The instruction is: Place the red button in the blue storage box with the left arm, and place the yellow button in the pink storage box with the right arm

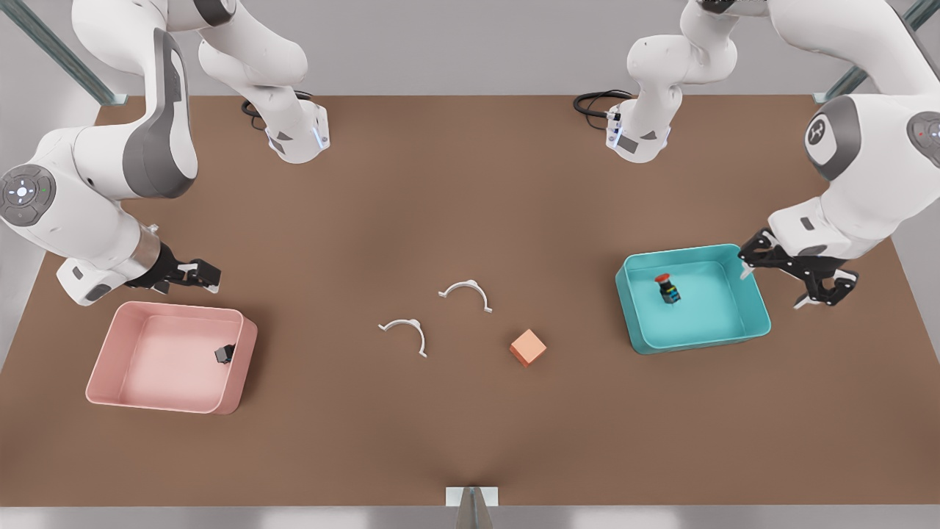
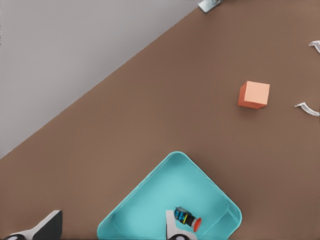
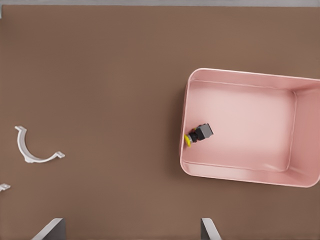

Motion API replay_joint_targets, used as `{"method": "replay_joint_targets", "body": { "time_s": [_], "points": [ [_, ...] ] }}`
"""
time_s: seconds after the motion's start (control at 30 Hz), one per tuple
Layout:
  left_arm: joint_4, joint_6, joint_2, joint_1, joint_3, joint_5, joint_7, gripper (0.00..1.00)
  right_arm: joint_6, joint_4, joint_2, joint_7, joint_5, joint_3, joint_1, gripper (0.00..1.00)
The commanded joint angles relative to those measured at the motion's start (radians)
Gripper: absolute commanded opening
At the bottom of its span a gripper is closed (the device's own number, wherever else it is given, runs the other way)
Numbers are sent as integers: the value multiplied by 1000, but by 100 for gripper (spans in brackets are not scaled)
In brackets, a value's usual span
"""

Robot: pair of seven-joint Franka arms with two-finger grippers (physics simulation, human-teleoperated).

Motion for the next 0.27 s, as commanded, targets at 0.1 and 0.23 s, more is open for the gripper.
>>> {"method": "replay_joint_targets", "body": {
  "time_s": [0.1,0.23],
  "points": [
    [57,-167,50,-30,-3,9,-792,100,0,1,-1,57,0,0,0,100],
    [57,-172,50,-28,-3,6,-790,100,0,1,-1,56,0,-1,0,100]
  ]
}}
